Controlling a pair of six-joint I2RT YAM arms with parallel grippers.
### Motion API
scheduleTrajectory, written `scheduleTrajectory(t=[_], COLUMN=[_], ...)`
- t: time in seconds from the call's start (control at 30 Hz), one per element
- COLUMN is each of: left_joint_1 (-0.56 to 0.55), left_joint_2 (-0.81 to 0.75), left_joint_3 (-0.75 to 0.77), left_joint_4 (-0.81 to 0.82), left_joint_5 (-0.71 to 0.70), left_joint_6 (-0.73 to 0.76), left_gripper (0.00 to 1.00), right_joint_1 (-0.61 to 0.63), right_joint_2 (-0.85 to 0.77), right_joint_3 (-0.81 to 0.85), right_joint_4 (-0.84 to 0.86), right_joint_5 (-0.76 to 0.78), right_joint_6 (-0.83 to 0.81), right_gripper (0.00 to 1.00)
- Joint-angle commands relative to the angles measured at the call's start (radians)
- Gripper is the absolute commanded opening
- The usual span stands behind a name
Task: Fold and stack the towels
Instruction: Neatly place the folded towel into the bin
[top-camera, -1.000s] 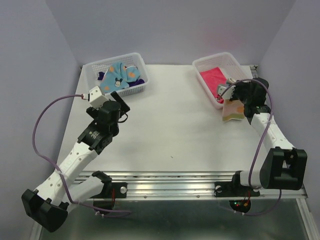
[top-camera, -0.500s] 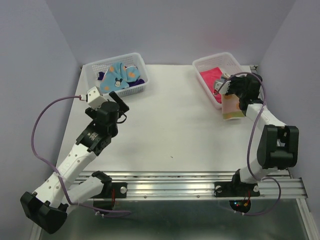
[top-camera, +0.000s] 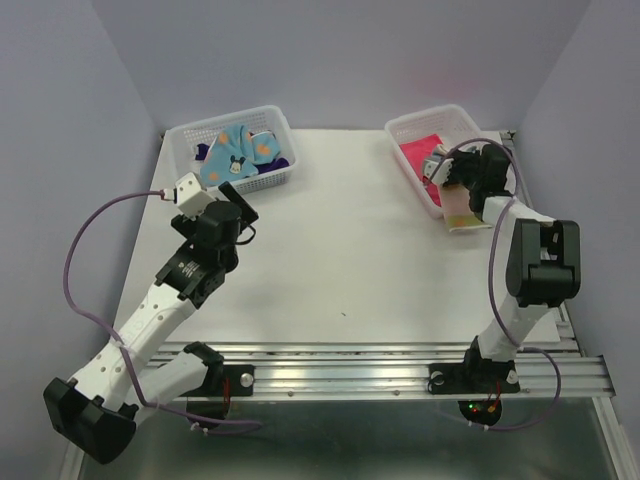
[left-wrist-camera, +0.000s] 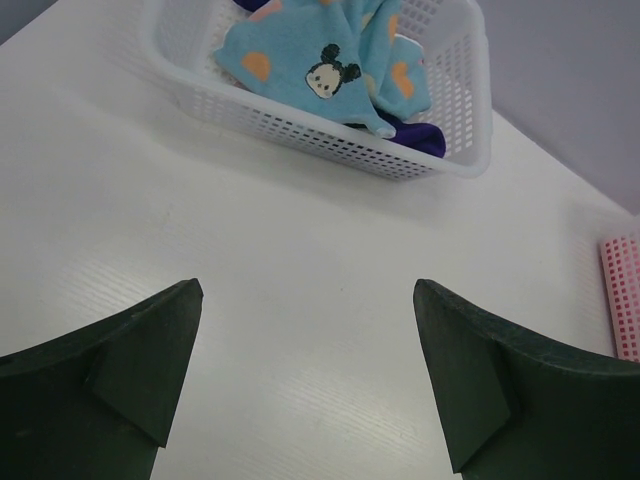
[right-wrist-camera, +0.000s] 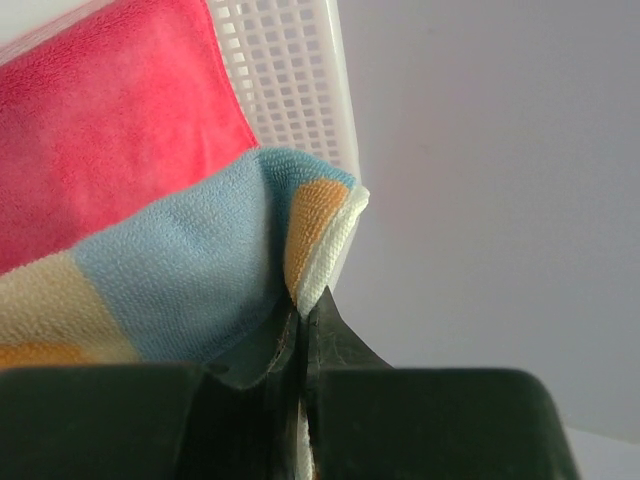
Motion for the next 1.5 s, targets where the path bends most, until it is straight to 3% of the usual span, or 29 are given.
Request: scheduleTrajectory(t=[0.0,0.77,1.03,1.23,1.33,1.4,1.43,1.47], left_joint_1=[0.005,0.016,0.019,0.023,0.025,0.027,0.027,0.027], left_joint_2=[0.004,0.123,0.133,0.111,0.103,0.099,0.094,0.096], left_joint_3=[0.007,0.056,0.058,0.042,0.038,0.039,0.041,0.041], left_joint_4=[0.012,0.015,0.018,0.024,0.022,0.021,0.022,0.022], left_joint_5=[-0.056,-0.061,-0.055,-0.044,-0.046,-0.044,-0.043,-0.041], left_joint_6=[-0.011,-0.019,-0.019,-0.011,-0.011,-0.010,-0.008,-0.007], left_gripper=[0.99,0.99,0.99,0.99,0.99,0.99,0.99,0.99], right_joint_1=[-0.006,-0.006,-0.006,-0.004,-0.003,-0.001,-0.001,0.002], right_joint_2=[0.056,0.274,0.354,0.369,0.372,0.365,0.360,0.356], right_joint_3=[0.101,0.205,0.264,0.261,0.253,0.238,0.232,0.219], right_joint_4=[0.120,0.301,0.465,0.456,0.462,0.476,0.480,0.496], right_joint_5=[-0.055,-0.098,-0.121,-0.185,-0.179,-0.170,-0.164,-0.155], right_joint_6=[0.010,0.053,0.151,0.176,0.182,0.184,0.187,0.200], right_gripper=[0.01,0.01,0.01,0.07,0.29,0.55,0.73,1.00])
